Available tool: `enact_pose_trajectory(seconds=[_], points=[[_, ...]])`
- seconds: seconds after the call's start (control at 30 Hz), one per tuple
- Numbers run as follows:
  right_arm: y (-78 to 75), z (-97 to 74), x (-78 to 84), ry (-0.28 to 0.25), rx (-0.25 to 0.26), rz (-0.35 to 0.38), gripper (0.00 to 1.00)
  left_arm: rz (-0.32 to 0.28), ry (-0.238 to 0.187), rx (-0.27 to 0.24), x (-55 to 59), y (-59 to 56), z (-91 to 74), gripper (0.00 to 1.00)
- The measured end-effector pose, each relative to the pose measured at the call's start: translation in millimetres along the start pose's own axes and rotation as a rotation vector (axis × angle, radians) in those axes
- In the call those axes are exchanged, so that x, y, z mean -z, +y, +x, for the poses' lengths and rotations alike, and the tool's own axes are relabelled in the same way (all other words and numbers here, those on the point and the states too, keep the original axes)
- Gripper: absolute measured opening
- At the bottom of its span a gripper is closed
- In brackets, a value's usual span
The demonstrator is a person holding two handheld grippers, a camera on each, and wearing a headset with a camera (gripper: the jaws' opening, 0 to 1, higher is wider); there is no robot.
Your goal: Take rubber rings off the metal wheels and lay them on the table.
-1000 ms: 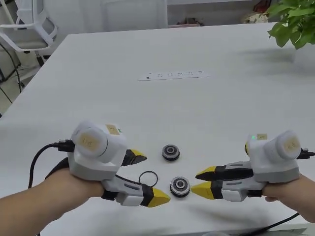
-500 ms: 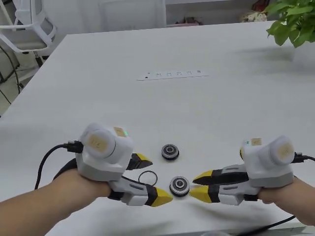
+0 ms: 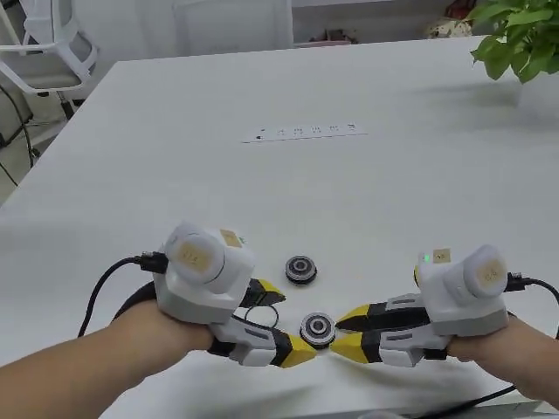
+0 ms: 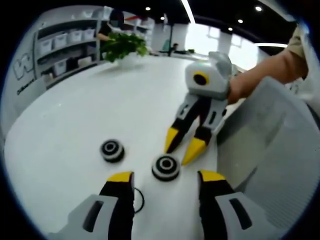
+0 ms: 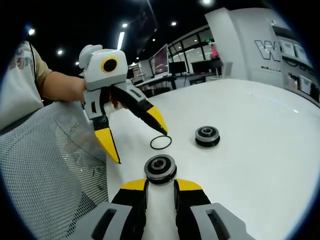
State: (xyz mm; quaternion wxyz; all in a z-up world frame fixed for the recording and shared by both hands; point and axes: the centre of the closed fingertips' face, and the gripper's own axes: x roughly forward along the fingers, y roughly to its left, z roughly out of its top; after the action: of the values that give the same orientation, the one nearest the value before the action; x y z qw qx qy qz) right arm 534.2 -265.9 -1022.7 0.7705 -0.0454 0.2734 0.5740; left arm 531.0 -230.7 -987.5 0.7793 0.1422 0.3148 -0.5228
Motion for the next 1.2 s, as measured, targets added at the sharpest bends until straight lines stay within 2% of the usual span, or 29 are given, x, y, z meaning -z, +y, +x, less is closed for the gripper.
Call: enact_pose_trajectory(seconds=[0.27,0.63,0.83,1.0,1.2], points=[[1.4,2.0,-0.6,-0.004,-0.001,-0.005,0.17,-0.005,0.005,0.008,0.0,-0.2,6.3,0.46],[6.2,2.4,-2.7,-0.003,-0.002,-0.008,0.17,0.004,0.002,0.032,-3.4,-5.3,16.1,0.3],[8.6,2.4,-3.6,-0.004,-0.001,-0.008,0.17,0.01,0.008,0.031,-3.4,-4.8,18.9,0.26],[9.2,2.5,-4.2,-0.005,0.001,-0.006,0.16,0.028,0.016,0.028,-1.3,-4.7,22.6,0.19],[7.9,2.2,-3.8,-0.006,0.006,-0.011,0.16,0.071,0.01,0.01,-1.9,-4.7,26.1,0.17]])
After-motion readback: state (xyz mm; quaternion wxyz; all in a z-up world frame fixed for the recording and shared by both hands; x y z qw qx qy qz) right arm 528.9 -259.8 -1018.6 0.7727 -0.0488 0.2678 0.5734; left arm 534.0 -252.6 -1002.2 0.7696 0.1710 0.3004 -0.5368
